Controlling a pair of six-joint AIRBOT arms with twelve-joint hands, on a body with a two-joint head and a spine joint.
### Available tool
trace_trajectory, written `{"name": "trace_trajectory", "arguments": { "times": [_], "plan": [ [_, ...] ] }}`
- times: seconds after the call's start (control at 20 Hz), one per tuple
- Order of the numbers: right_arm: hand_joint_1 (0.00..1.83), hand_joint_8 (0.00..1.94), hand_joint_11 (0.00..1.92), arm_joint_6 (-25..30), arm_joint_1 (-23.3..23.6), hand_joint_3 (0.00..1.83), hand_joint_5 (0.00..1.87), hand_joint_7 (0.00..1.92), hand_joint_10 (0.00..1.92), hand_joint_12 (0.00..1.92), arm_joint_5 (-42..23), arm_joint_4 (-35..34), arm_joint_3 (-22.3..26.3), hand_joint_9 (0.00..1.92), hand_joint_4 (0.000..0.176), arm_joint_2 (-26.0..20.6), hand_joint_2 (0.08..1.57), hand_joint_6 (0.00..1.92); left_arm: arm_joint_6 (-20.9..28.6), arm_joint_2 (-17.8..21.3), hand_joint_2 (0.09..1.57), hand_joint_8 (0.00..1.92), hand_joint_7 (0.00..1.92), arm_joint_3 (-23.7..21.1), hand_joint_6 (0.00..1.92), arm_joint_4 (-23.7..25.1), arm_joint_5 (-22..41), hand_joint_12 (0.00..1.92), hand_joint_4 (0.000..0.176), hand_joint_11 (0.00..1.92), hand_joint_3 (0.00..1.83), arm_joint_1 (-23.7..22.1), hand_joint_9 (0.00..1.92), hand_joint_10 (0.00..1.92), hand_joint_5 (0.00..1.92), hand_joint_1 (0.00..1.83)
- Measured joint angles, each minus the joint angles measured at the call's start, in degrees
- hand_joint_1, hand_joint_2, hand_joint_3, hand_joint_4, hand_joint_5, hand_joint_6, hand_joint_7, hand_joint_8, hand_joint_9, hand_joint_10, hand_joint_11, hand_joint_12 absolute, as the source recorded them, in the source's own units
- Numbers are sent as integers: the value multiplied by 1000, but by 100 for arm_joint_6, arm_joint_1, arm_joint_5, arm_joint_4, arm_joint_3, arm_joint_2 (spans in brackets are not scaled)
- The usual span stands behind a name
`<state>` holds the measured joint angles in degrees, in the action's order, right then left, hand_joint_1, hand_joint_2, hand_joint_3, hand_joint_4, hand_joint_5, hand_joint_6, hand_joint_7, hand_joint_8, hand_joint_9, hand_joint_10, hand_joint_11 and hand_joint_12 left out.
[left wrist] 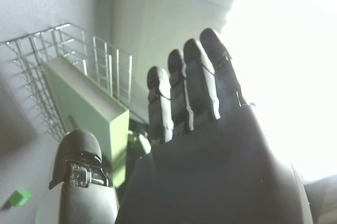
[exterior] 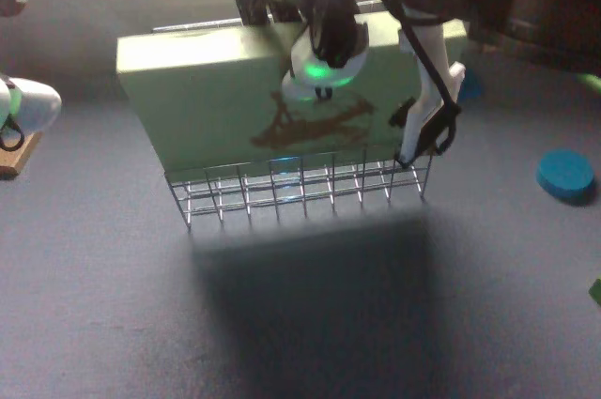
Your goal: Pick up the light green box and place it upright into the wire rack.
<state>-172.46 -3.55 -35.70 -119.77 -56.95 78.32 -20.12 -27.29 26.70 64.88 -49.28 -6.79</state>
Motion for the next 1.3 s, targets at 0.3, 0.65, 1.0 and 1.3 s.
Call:
{"name": "trace_trajectory", "arguments": {
  "times": [0.3,0.65,1.0,1.3],
  "plan": [
    [1358,1175,778,44,-219,0,732,862,1393,1464,94,-35,-223,869,0,122,1178,1160,175,0,1231,0,249,-144,0,-20,42,598,56,0,2,184,211,0,287,94],
    [1357,1176,733,96,-522,0,733,864,1423,1489,149,-20,-522,845,0,343,1182,1163,337,-13,1232,0,249,-190,0,-9,94,605,56,0,2,289,216,2,287,94],
    [1357,1184,755,144,-605,0,724,862,1418,1500,157,-22,-546,848,0,385,1183,1166,490,-299,1231,0,247,-234,0,20,120,619,57,0,0,490,220,2,288,95],
    [1355,1192,701,181,-640,1,719,879,1439,1500,240,-22,-581,802,0,382,1189,1188,1058,-457,1227,1,248,-354,1,332,24,611,57,0,0,721,222,1,290,102]
  ]
}}
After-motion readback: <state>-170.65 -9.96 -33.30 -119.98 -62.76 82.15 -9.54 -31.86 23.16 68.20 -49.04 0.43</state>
